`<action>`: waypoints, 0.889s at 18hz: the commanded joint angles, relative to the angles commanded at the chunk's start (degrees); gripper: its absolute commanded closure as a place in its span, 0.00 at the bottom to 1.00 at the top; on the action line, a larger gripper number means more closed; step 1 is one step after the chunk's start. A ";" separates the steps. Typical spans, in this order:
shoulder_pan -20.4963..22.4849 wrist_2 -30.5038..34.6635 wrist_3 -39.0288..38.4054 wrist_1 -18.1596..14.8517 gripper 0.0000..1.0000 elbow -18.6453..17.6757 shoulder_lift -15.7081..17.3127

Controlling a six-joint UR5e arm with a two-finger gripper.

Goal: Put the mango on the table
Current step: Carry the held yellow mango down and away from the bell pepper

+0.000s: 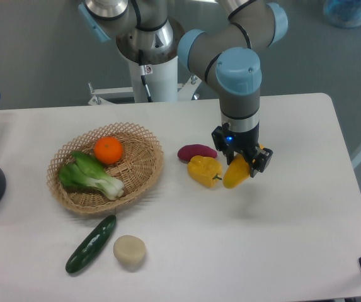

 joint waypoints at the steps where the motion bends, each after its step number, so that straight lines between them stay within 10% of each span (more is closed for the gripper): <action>1: 0.00 0.00 -0.09 0.09 0.33 0.00 -0.09; 16: -5.35 1.84 -8.43 4.03 0.33 2.11 -7.55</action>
